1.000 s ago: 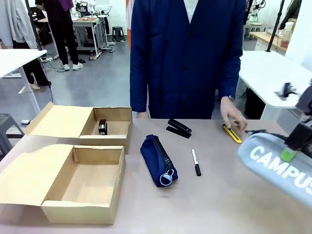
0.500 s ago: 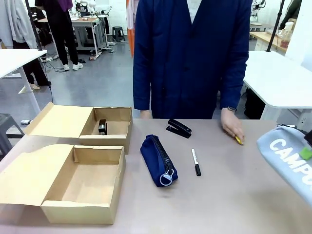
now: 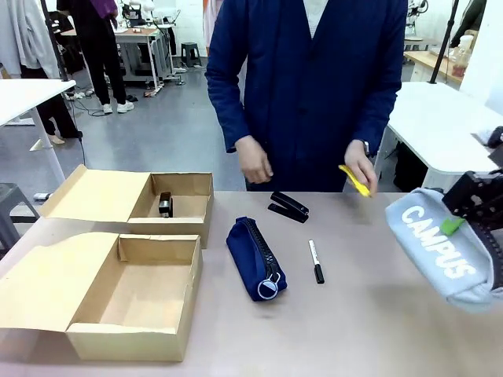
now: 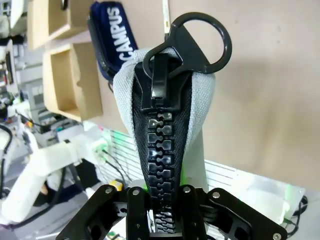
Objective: Place items inside the box.
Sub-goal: Pick up a Pencil pouch or Stapler and place it inside the Mailer Box closest to the robot.
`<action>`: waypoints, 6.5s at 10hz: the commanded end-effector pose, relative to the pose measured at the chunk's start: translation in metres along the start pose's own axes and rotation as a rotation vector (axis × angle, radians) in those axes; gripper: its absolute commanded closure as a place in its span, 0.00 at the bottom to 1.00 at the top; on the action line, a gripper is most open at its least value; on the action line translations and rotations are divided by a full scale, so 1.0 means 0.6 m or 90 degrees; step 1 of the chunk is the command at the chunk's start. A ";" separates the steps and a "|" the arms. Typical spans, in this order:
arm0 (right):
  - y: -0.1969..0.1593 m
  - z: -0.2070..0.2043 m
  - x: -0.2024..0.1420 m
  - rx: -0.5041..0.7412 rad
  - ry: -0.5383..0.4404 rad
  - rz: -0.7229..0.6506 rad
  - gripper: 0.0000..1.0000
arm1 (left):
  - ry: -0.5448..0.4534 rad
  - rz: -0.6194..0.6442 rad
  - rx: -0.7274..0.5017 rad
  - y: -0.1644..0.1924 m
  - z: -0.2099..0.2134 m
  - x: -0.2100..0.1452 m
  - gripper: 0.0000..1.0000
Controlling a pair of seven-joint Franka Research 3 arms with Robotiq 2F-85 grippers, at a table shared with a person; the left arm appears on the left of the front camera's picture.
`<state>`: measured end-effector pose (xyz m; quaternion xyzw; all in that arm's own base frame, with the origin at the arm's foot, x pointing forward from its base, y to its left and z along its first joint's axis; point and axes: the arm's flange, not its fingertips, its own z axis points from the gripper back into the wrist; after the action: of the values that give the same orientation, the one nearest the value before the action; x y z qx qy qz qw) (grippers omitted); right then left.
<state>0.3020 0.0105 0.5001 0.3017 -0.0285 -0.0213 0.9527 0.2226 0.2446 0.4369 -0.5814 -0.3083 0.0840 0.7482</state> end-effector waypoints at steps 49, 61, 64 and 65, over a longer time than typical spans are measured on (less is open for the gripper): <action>0.710 -0.760 0.012 -0.264 0.033 -0.013 0.37 | -0.006 -0.012 -0.013 -0.004 -0.001 0.001 0.00; 0.700 -0.724 -0.019 -0.229 0.068 0.066 0.00 | -0.006 -0.012 -0.013 -0.004 -0.001 0.001 0.00; 0.629 -0.590 -0.087 -0.138 0.258 0.147 0.00 | -0.006 -0.012 -0.013 -0.004 -0.001 0.001 0.00; 0.592 -0.548 -0.119 -0.143 0.292 0.158 0.00 | -0.006 -0.012 -0.013 -0.004 -0.001 0.001 0.00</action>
<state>0.2748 0.5521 0.4278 0.1864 0.1025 0.1458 0.9662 0.2228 0.2442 0.4372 -0.5812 -0.3078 0.0833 0.7487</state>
